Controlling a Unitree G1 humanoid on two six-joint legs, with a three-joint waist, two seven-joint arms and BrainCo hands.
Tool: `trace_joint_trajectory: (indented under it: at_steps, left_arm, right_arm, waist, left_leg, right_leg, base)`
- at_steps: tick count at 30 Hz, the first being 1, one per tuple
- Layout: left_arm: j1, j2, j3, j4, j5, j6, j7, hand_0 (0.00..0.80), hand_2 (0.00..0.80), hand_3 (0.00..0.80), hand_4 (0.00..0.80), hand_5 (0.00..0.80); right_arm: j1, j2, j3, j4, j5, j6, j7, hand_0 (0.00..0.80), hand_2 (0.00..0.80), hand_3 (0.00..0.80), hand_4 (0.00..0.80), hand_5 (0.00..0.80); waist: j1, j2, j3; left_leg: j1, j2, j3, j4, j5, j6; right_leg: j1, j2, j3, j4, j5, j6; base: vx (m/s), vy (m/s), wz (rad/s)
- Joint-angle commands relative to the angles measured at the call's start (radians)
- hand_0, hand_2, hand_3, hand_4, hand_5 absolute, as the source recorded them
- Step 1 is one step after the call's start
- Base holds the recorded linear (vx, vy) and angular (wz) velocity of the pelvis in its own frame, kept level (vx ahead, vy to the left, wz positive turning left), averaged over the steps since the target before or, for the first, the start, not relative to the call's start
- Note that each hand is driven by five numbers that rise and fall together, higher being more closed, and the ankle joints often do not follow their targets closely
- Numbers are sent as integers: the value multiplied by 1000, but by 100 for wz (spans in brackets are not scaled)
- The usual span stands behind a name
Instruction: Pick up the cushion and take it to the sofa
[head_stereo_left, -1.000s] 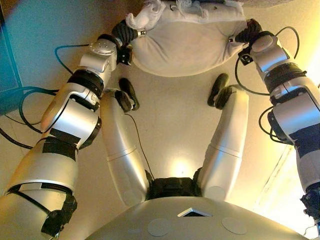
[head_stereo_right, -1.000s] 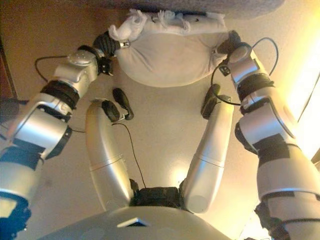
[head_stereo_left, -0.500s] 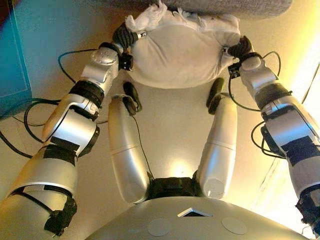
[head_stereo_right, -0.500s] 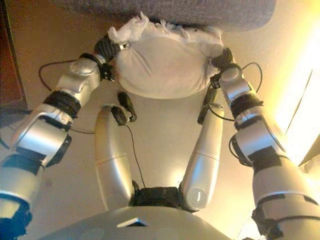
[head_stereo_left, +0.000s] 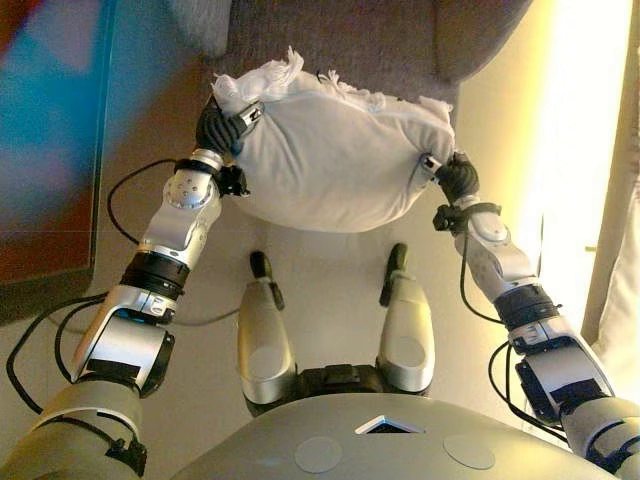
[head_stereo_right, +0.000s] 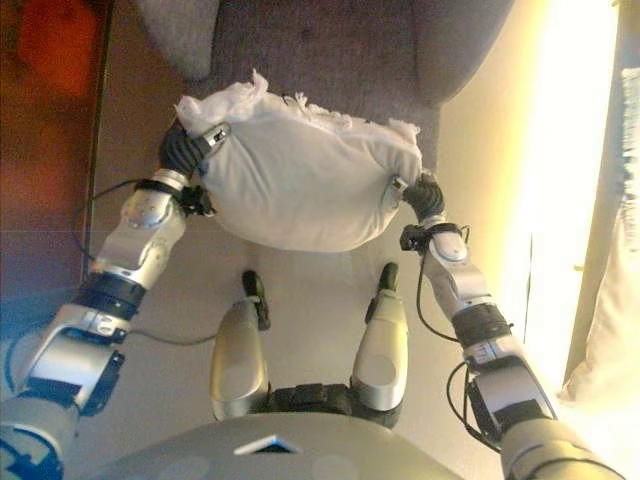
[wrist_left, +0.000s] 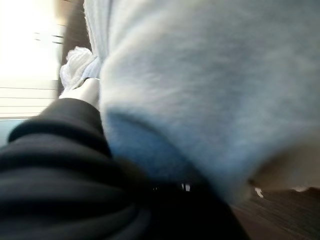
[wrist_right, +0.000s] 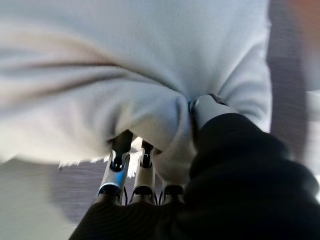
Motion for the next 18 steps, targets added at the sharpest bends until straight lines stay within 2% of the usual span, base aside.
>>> trace_joint_trajectory:
  at_steps: [1,2,4,7,9,10,12,14,15,18]
  left_arm:
    - [87,-76,23,-122,-23,-99,-18,800,800,800,800,800]
    - [141,-89,37,-158,-18,-92,-16,800,800,800,800,800]
    - [202,-96,58,-195,-21,-82,-19,800,800,800,800,800]
    - [237,-101,71,-205,-47,-60,-10,800,800,800,800,800]
    - [237,-98,64,-206,-51,-43,8,800,800,800,800,800]
    - [238,-92,62,-200,-41,-39,9,800,800,800,800,800]
    - [229,-81,56,-191,-25,-28,7,800,800,800,800,800]
    - [209,-76,49,-177,-32,-24,-8,800,800,800,800,800]
    - [201,-76,46,-168,-37,-23,-16,800,800,800,800,800]
    - [195,-84,46,-149,-58,-10,-13,800,800,800,800,800]
  right_arm:
    - [37,62,-60,-141,83,-119,101,800,800,800,800,800]
    - [59,78,-54,-159,94,-112,111,800,800,800,800,800]
    - [84,101,-43,-184,115,-105,115,800,800,800,800,800]
    - [131,113,-25,-207,105,-104,79,800,800,800,800,800]
    - [134,105,-16,-211,67,-123,71,800,800,800,800,800]
    - [132,92,-7,-222,23,-130,47,800,800,800,800,800]
    - [123,67,4,-243,59,-88,36,800,800,800,800,800]
    - [121,61,4,-239,78,-74,39,800,800,800,800,800]
    - [121,58,5,-233,81,-75,40,800,800,800,800,800]
    - [113,72,13,-199,137,-32,46,800,800,800,800,800]
  waist:
    - [50,20,-189]
    - [68,22,-212]
    - [89,26,-244]
    - [86,34,-283]
    - [84,32,-295]
    - [79,30,-303]
    - [68,32,-312]
    - [56,33,-319]
    - [52,35,-323]
    - [49,36,-337]
  left_leg:
    - [30,-34,-127,-88,53,39]
    - [63,-52,-177,-103,39,45]
    - [109,-62,-223,-140,30,54]
    - [171,-33,-164,-173,40,44]
    - [186,-30,-154,-168,37,38]
    - [199,-29,-135,-162,34,36]
    - [219,-24,-76,-159,45,29]
    - [235,-22,-34,-165,53,24]
    - [247,-21,-25,-171,53,24]
    - [282,-36,-42,-182,35,27]
  right_leg:
    - [59,9,16,-74,9,23]
    - [94,22,42,-99,8,21]
    - [133,35,66,-118,2,20]
    - [201,53,53,-132,-23,11]
    - [221,49,36,-138,-25,11]
    - [234,47,26,-139,-27,9]
    - [264,50,-13,-148,-25,3]
    - [288,54,-42,-161,-25,-2]
    - [297,56,-49,-166,-25,-4]
    - [316,58,-38,-170,-29,-7]
  base:
    - [299,13,-66]
    - [294,16,-60]
    - [282,9,-60]
    - [163,0,-41]
    - [45,-51,6]
    - [30,-51,3]
    - [11,-35,9]
    - [17,-4,24]
    - [63,36,29]
    - [75,70,16]
